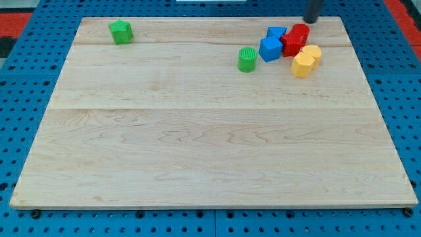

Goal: Move your arm to the tp right of the green star

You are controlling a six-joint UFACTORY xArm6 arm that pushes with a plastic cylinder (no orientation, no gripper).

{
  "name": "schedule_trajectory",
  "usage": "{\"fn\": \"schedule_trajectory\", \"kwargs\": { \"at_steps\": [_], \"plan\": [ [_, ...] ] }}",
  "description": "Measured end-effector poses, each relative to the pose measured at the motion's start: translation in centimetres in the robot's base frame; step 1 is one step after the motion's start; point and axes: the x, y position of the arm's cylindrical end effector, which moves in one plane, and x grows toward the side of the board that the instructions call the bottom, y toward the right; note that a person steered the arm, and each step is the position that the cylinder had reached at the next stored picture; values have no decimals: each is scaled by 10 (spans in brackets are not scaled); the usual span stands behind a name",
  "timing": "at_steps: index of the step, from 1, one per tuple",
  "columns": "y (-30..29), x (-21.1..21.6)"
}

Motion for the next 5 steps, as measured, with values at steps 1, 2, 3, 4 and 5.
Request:
{"fn": "schedule_trajectory", "kwargs": {
  "at_steps": [1, 2, 3, 4, 5],
  "plan": [
    [-90, 0],
    [-176, 1],
    [-253, 0],
    [-294, 0],
    [-296, -1]
  ]
}}
